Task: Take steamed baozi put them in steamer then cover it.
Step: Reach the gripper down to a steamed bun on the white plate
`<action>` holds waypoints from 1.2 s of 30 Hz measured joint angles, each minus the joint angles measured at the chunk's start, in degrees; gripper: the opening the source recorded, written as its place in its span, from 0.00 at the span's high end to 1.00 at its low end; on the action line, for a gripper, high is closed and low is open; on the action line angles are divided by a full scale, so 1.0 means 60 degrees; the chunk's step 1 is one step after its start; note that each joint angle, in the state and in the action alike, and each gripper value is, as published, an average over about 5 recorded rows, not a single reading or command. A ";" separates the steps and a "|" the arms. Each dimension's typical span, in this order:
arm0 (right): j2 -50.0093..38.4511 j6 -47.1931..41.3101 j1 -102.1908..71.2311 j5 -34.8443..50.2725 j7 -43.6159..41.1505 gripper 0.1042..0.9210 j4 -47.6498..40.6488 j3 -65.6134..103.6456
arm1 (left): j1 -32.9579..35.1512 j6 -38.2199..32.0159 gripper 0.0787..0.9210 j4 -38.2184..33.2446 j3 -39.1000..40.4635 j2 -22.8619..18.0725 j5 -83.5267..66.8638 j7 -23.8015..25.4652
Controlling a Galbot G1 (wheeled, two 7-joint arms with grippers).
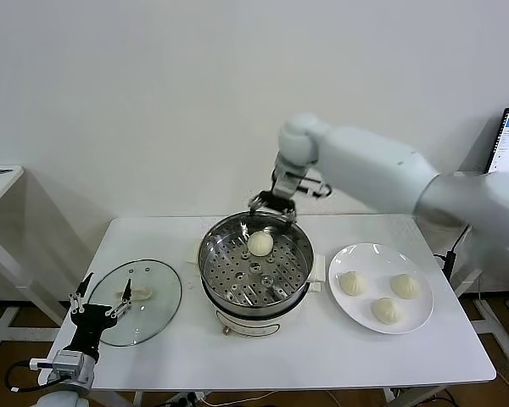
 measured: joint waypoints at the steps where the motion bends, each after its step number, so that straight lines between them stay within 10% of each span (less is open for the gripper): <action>1: -0.0253 -0.0299 0.0124 0.0217 -0.0053 0.12 0.0131 -0.0106 | 0.0015 0.0000 0.12 -0.0026 0.0002 0.0000 0.0000 -0.0003; 16: -0.3014 -0.4588 -0.0690 0.0825 -0.0533 0.12 0.0867 0.0014 | 0.0152 -0.0031 0.12 -0.0220 0.0010 -0.0037 0.0004 -0.0023; 36: -0.3137 -0.6096 -0.3984 -0.0713 0.0311 0.12 0.0181 0.1949 | 0.0003 -0.0033 0.12 -0.0009 0.0044 -0.0060 0.0028 -0.0046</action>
